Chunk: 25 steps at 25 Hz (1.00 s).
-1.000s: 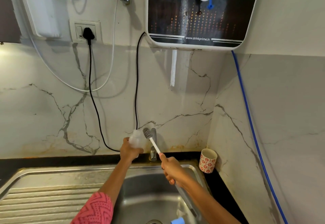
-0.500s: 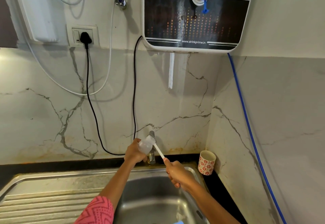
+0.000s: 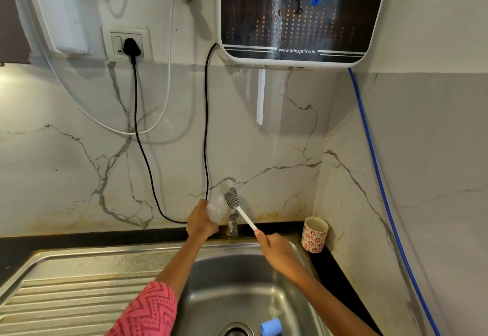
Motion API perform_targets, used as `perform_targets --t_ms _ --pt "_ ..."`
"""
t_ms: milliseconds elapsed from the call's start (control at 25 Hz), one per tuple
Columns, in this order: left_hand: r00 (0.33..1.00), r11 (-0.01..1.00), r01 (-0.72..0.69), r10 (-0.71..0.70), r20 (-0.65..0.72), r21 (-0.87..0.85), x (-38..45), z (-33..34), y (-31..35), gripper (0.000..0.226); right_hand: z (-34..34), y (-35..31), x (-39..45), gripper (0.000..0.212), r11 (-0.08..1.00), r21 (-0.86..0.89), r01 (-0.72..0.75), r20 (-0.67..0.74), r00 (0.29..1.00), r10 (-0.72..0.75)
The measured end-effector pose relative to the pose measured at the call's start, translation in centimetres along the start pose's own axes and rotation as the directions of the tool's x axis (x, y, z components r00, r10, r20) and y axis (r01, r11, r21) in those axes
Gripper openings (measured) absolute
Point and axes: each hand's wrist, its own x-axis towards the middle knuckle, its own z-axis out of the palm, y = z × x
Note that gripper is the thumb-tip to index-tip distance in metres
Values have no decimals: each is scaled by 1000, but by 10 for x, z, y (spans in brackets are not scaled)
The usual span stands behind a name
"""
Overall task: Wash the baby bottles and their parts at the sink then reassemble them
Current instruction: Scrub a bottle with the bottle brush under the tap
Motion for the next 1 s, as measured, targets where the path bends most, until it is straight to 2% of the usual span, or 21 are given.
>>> perform_targets --t_ms 160,280,360,440,560,640,720,800,880,960,1000 --pt "995 985 -97 94 27 140 -3 8 -4 71 -1 -6 10 53 999 -47 15 -33 999 -16" --pt "1000 992 -17 20 -23 125 -2 3 -5 70 7 -11 7 49 994 -101 31 -5 999 -31" --pt "999 992 -29 33 -30 126 1 0 -3 72 11 -15 3 47 993 -111 33 -4 999 -34" --pt "996 987 -84 86 -7 134 3 -2 -1 75 13 -17 5 48 996 -83 25 -21 999 -27" --pt "996 991 -88 86 19 103 -1 0 -2 73 9 -21 14 50 999 16 -31 -28 999 32" --pt "999 1000 -31 31 -24 -3 -6 4 -10 72 4 -19 17 49 987 135 -93 -44 994 99" --pt "994 979 36 -55 -92 -201 -14 7 -18 71 0 -12 13 47 975 181 -126 -3 992 129" --pt "992 954 -16 -23 -125 -300 -13 8 -22 66 5 -6 5 44 966 213 -150 66 988 139" --pt "992 916 -63 13 -129 -397 -10 6 -14 59 13 -5 -4 42 904 354 -241 171 967 191" --pt "985 810 -9 -94 -145 -587 -10 5 2 54 25 -9 -8 39 815 495 -300 269 945 185" --pt "977 707 53 -184 -110 -705 -13 5 10 53 30 -11 -6 38 779 555 -293 279 947 157"
